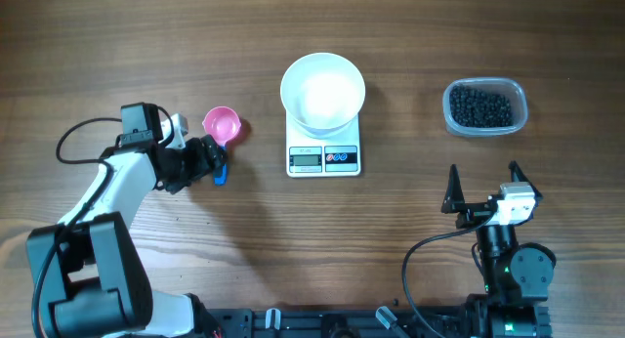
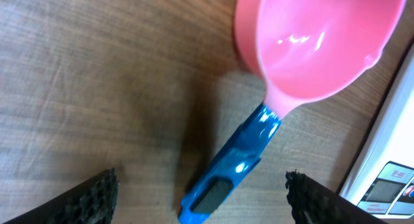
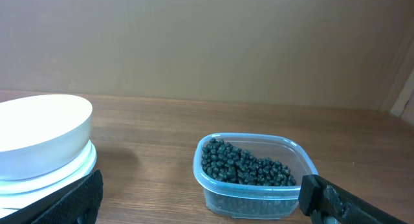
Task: Scoop item into bowl and weigh 150g on scale
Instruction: 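Reach the left gripper to the pink scoop and grasp its blue handle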
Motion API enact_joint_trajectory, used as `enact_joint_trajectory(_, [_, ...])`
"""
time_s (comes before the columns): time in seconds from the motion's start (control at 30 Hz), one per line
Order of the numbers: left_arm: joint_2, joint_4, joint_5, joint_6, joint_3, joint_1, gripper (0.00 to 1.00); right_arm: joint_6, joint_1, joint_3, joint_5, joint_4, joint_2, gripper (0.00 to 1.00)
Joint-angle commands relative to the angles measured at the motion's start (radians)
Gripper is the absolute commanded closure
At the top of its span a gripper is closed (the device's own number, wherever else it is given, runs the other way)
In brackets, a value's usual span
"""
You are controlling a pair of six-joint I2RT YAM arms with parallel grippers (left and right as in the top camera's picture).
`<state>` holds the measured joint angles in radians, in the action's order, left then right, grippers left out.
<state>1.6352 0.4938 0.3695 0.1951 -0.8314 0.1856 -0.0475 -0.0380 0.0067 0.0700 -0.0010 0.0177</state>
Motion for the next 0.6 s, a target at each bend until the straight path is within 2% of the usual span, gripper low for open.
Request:
enact_joint_trajectory(0.0, [0.034,-0.032,0.056,-0.042,-0.01,0.002,0.14,-0.005,0.007,-0.002,-0.006,0.002,-0.002,0.0])
enact_joint_trajectory(0.23, [0.085,-0.045,0.109,-0.058,-0.01,0.0,0.2,-0.005,0.007,-0.002,-0.006,0.002,-0.002,0.0])
enact_joint_trajectory(0.37, [0.119,-0.05,0.132,-0.058,-0.01,0.0,0.31,-0.005,0.007,-0.002,-0.006,0.002,-0.002,0.0])
enact_joint_trajectory(0.57, [0.153,-0.066,0.18,-0.058,-0.01,0.0,0.36,-0.005,0.007,-0.002,-0.006,0.002,-0.002,0.0])
